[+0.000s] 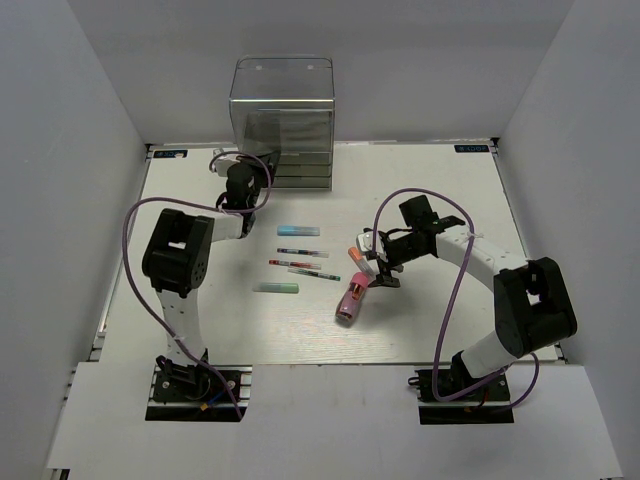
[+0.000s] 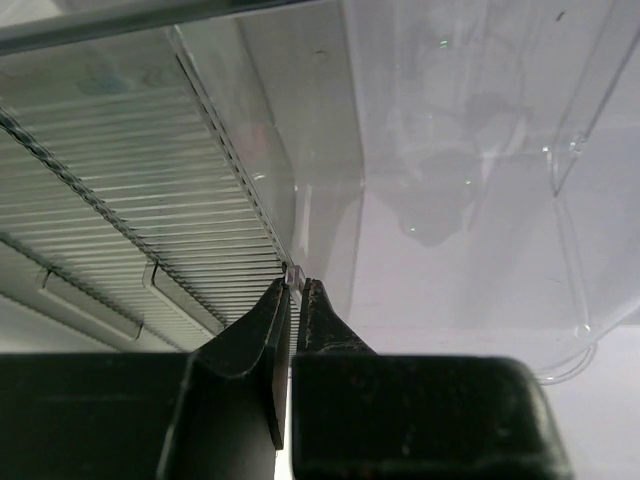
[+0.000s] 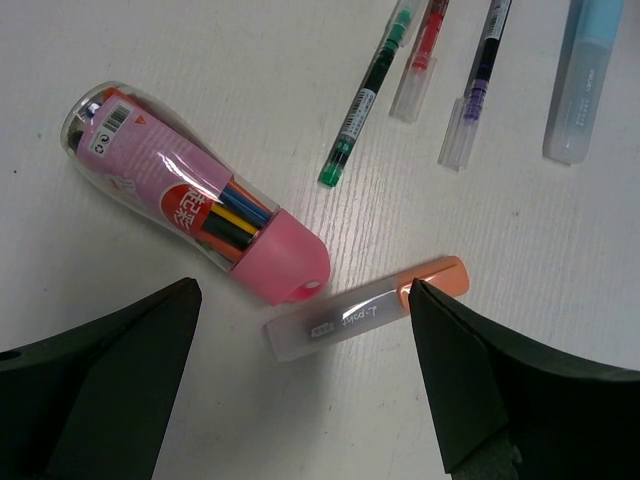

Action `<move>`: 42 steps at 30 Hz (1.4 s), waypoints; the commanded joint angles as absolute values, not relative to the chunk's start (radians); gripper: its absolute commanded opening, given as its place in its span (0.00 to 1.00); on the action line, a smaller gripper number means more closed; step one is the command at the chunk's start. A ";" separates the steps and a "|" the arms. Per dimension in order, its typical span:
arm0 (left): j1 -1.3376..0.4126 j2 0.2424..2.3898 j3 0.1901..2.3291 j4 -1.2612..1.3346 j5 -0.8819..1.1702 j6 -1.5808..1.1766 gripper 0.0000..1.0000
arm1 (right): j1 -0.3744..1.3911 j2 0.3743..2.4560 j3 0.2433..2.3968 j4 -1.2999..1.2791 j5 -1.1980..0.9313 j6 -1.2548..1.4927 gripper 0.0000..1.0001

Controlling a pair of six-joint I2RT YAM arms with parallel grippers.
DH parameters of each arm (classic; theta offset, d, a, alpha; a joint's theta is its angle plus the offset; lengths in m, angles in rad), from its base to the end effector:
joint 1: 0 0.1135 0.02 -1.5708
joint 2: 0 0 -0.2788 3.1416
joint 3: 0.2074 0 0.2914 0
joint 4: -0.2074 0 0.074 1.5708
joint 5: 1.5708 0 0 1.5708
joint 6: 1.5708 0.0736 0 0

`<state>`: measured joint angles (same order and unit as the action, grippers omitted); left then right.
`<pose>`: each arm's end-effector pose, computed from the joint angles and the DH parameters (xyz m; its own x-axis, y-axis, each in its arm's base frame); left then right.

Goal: Sort the stationery into containers
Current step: Open the storage box at the corner of the board.

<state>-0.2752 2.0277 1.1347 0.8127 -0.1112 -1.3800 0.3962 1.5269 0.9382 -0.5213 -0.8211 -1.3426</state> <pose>0.4981 -0.1321 0.1674 -0.1753 -0.9644 -0.1978 -0.0448 0.2085 -0.9770 0.2868 0.1784 0.1724 0.3617 -0.5682 -0.7392 -0.9323 -0.2229 -0.2848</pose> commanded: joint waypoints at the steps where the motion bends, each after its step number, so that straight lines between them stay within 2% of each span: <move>1: -0.285 1.902 1.193 0.738 -0.052 -1.313 0.00 | 0.403 1.505 0.950 -0.523 -0.857 -1.354 0.90; 9: -0.285 1.884 1.252 0.637 -0.032 -1.279 0.00 | 0.408 1.502 0.945 -0.523 -0.859 -1.355 0.90; 32: -0.285 1.824 1.293 0.600 -0.005 -1.298 0.00 | 0.402 1.499 0.945 -0.522 -0.865 -1.358 0.90; 42: -0.285 1.813 1.247 0.750 -0.005 -1.327 0.00 | 0.407 1.502 0.942 -0.523 -0.865 -1.355 0.90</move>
<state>-0.2745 1.9144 1.2354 0.5892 -0.0402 -1.3380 0.4011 1.5269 0.9382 -0.5213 -0.8341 -1.3430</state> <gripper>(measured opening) 0.145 0.904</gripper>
